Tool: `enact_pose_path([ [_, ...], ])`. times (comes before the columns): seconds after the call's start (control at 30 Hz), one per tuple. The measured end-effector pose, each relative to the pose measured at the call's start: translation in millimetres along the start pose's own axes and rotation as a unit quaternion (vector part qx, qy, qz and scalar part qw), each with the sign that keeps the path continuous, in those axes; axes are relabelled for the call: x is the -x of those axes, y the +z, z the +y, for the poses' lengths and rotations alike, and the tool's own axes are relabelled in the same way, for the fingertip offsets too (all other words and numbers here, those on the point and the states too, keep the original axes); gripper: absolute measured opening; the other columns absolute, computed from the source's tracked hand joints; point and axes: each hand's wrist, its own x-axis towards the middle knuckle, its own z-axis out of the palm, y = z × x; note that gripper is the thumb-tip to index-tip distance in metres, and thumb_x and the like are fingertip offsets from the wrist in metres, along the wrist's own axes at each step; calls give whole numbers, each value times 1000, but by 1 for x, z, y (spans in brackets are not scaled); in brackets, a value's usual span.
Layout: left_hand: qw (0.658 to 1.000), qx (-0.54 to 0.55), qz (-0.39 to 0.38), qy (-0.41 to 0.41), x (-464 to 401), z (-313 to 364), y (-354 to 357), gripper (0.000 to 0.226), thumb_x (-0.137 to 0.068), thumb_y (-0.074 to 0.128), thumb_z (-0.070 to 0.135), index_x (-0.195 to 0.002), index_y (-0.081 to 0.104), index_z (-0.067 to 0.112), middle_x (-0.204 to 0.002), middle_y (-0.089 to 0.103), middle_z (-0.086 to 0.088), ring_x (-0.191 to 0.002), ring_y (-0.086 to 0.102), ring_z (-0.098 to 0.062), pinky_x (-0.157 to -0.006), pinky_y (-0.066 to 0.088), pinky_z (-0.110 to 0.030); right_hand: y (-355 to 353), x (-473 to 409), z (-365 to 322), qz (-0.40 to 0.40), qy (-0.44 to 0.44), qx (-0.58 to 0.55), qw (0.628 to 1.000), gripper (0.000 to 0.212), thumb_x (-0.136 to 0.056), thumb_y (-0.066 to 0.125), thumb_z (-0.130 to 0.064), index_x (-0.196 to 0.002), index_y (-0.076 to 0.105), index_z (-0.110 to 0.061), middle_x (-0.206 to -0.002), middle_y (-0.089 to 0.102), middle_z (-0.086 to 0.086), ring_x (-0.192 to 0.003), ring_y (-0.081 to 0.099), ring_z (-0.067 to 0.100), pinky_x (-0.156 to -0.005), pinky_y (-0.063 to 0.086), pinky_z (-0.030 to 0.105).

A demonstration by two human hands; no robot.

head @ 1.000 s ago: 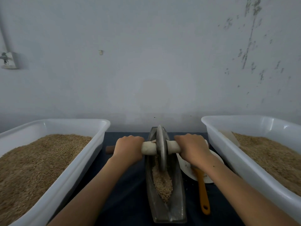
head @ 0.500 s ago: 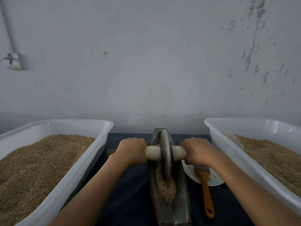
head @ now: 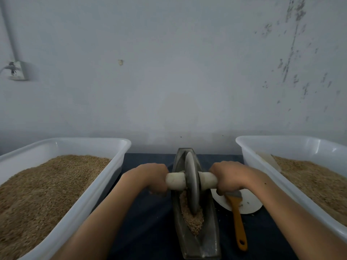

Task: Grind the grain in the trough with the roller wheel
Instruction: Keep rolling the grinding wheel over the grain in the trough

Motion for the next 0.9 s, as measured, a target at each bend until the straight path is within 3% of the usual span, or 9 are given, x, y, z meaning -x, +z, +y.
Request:
enact_pose_path([
  [0.13, 995, -56, 83, -20, -1, 5, 3, 33, -77, 69, 30, -105, 59, 17, -81, 56, 4, -75, 54, -15, -66, 40, -29, 5, -3, 1, 34, 5, 9, 999, 20, -79, 68, -22, -94, 55, -26, -85, 59, -5, -77, 58, 14, -58, 40, 24],
  [0.27, 973, -97, 209, -31, -7, 7, 13, 25, -84, 60, 30, -107, 56, 21, -99, 62, 0, -90, 59, -20, -68, 36, -30, 16, -10, 1, 166, 15, 48, 985, 11, -85, 58, -21, -92, 51, -26, -95, 64, -2, -84, 60, 18, -64, 36, 28],
  [0.37, 965, -93, 243, -32, -8, 5, 17, 21, -86, 58, 30, -105, 55, 22, -101, 62, -1, -92, 59, -21, -69, 36, -30, 22, -12, -1, 244, 22, 59, 968, 13, -88, 54, -20, -94, 48, -30, -97, 64, -2, -88, 60, 21, -66, 32, 29],
  [0.43, 968, -101, 228, -21, -9, 4, 16, 24, -86, 59, 31, -108, 56, 21, -102, 63, -1, -93, 59, -21, -70, 37, -29, 20, -11, 0, 221, 14, 55, 974, 14, -87, 56, -21, -97, 50, -29, -98, 64, -2, -85, 59, 18, -66, 33, 29],
  [0.5, 980, -94, 173, -10, -7, 2, 10, 29, -83, 62, 31, -110, 57, 20, -102, 64, -1, -91, 60, -20, -70, 39, -30, 12, -7, 1, 144, 1, 48, 988, 18, -84, 61, -21, -100, 54, -27, -96, 64, -3, -78, 54, 15, -63, 34, 26],
  [0.6, 998, -32, 47, -4, -3, 0, 3, 35, -77, 70, 30, -108, 59, 18, -99, 65, -3, -86, 60, -18, -71, 44, -29, 3, -4, 1, 31, -6, 22, 999, 19, -77, 69, -21, -87, 53, -26, -81, 59, -5, -69, 54, 12, -53, 36, 23],
  [0.67, 1000, -5, 5, -2, -1, -1, 1, 34, -75, 72, 29, -105, 60, 18, -94, 65, -3, -84, 61, -18, -71, 47, -29, 2, -3, 0, 5, -2, 13, 1000, 21, -76, 71, -21, -83, 52, -27, -76, 57, -6, -68, 56, 10, -54, 39, 23],
  [0.8, 996, -55, 71, -16, -1, 4, 2, 36, -76, 70, 32, -108, 59, 19, -85, 55, 3, -77, 53, -15, -67, 40, -30, 6, -5, 2, 36, 1, 19, 999, 25, -77, 69, -21, -76, 46, -29, -72, 53, -9, -66, 53, 9, -53, 36, 22],
  [0.9, 979, -101, 176, -27, -6, 7, 10, 29, -82, 63, 32, -109, 57, 21, -96, 62, 2, -85, 58, -18, -68, 37, -29, 11, -10, 1, 103, 9, 38, 994, 20, -82, 63, -21, -81, 45, -29, -82, 59, -6, -70, 52, 12, -59, 36, 25],
])
